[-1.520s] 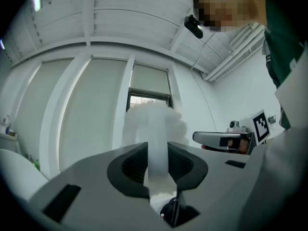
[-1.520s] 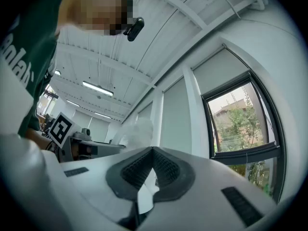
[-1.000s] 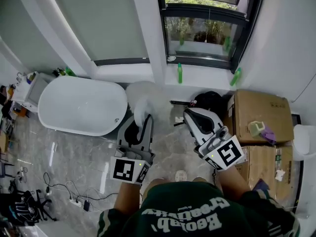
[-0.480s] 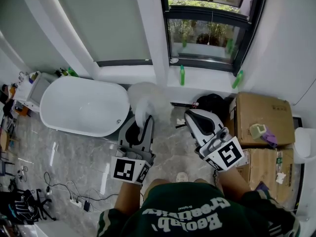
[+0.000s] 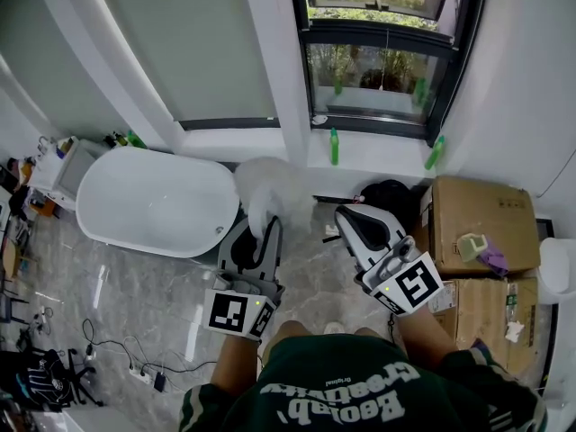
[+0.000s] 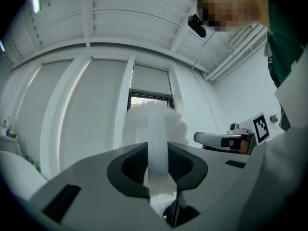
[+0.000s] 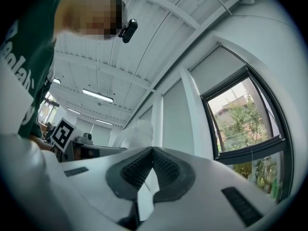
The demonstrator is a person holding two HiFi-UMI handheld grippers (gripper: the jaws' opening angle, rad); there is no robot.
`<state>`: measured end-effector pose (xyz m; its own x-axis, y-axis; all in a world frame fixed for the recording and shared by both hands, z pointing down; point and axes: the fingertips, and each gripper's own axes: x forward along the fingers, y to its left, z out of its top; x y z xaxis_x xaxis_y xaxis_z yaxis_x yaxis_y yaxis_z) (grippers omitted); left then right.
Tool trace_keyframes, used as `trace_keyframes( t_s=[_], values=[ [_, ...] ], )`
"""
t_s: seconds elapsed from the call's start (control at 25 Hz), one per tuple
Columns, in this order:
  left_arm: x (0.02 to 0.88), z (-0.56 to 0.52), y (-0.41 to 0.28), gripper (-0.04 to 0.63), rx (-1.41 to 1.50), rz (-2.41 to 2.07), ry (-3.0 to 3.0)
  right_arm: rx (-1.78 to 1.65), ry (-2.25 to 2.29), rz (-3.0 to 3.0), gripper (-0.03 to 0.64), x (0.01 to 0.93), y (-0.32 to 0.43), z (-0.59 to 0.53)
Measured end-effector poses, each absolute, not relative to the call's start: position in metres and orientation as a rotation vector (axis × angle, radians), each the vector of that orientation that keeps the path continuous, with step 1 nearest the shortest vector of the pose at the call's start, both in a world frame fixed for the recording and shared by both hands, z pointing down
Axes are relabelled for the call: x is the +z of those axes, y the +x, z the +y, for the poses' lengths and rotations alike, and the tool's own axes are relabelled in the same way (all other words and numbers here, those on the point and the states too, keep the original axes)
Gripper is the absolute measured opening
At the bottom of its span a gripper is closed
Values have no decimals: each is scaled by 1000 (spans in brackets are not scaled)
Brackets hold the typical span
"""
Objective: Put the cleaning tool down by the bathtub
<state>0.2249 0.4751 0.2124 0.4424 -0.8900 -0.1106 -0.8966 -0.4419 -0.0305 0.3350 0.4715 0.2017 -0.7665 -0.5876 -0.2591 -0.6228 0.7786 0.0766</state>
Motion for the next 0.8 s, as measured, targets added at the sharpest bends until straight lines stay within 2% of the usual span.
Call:
trace_keyframes(
  t_s=[0.44, 0.8],
  values=[
    [220, 460, 217, 97, 84, 1628, -2574, 219, -917, 2744, 15, 209, 325, 452],
    [233, 399, 189, 97, 120, 1613, -2557, 259, -903, 2768, 15, 224, 294, 395]
  ],
)
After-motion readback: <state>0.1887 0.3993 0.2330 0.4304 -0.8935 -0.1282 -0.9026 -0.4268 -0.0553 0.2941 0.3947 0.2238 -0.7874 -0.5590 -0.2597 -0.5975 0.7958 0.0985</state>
